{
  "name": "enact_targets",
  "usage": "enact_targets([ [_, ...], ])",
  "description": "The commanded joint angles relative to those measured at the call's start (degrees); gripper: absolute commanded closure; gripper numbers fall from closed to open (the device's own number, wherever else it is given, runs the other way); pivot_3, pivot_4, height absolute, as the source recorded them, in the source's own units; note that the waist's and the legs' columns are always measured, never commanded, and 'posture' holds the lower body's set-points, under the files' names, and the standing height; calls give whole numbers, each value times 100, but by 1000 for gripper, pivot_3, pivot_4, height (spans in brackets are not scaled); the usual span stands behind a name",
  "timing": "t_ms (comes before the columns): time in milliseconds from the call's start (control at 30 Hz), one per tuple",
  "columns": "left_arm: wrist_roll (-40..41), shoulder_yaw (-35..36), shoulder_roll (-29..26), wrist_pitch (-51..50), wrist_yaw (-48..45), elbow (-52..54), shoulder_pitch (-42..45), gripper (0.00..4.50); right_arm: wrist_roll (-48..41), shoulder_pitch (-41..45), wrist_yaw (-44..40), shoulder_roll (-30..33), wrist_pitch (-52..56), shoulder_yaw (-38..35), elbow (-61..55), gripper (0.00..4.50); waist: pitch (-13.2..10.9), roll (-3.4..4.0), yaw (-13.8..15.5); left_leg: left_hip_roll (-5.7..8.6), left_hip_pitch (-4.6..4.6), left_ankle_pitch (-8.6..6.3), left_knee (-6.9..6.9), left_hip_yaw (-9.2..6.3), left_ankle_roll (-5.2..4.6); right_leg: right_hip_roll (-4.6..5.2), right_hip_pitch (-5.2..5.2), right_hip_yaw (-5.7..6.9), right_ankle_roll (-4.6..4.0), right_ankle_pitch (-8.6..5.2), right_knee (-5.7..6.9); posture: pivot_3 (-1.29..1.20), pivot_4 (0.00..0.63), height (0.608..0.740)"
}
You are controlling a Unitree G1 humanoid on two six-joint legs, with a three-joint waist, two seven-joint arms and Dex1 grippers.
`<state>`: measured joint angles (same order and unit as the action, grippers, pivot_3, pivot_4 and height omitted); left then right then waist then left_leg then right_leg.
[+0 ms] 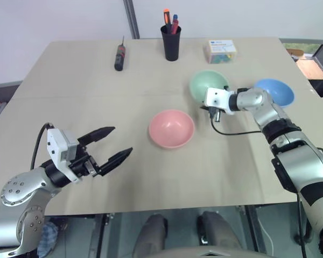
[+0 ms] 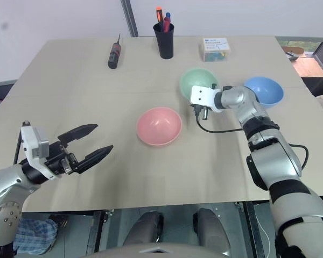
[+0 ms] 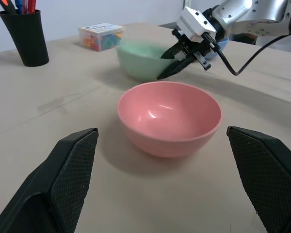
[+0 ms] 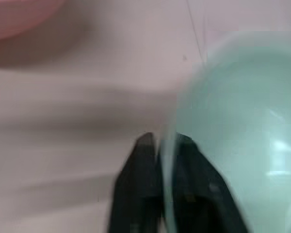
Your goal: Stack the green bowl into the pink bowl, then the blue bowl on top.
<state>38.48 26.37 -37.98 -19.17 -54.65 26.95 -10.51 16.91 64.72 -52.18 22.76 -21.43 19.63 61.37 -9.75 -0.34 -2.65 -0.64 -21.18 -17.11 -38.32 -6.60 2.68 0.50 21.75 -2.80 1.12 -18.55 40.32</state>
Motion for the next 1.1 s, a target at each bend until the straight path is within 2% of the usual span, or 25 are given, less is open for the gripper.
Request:
enact_targets([
  [33, 87, 49, -75, 117, -76, 103, -14, 0, -31, 162, -54, 50, -55, -83, -96, 4401, 0, 0, -1, 0, 0, 0, 0, 0, 0, 0, 1, 0, 0, 0, 0, 0, 150, 740],
  [133, 80, 39, -83, 124, -107, 96, -3, 0, -106, 112, -201, 85, -67, -119, -288, 4401, 0, 0, -1, 0, -1, 0, 2, -1, 0, 0, 2, 1, 0, 0, 0, 0, 150, 740],
  [300, 440, 253, -46, 35, -45, 2, 224, 0, -776, -106, -1027, 98, 507, -422, -1244, 4401, -1, 0, 3, -8, -5, -3, 2, -4, -5, 0, 5, 3, 0, 0, 1, 0, 150, 740],
  [567, 342, 531, -376, 100, -195, -281, 128, 0, -1638, -868, -2126, 599, 2148, -389, -4769, 4401, -5, 7, 14, -19, -48, -2, 0, -41, -3, 2, 28, 31, 0, 0, -17, 0, 150, 740],
  [800, 533, 742, -448, 98, -399, -465, 98, 0, -1949, -1371, -2263, 664, 3332, 5, -6964, 4401, -5, 7, 24, -19, -69, 4, 1, -50, 7, 3, 44, 38, 0, 0, -28, 0, 150, 740],
  [1033, 594, 757, -447, 119, -525, -399, 47, 0, -1633, -1753, -1962, 574, 3516, 545, -7514, 4401, -5, 6, 29, -13, -68, 4, -1, -48, 7, 7, 41, 42, 0, 1, -27, 0, 150, 740],
  [1067, 601, 758, -441, 127, -542, -378, 35, 0, -1581, -1774, -1923, 568, 3491, 599, -7493, 3732, -5, 6, 29, -13, -68, 4, -1, -47, 7, 6, 41, 42, 0, 1, -27, 0, 150, 740],
  [1100, 600, 758, -438, 135, -553, -366, 26, 0, -1551, -1785, -1893, 561, 3466, 633, -7475, 3650, -5, 6, 26, -12, -67, 4, -1, -47, 7, 6, 41, 42, 0, 1, -27, 0, 150, 740],
])
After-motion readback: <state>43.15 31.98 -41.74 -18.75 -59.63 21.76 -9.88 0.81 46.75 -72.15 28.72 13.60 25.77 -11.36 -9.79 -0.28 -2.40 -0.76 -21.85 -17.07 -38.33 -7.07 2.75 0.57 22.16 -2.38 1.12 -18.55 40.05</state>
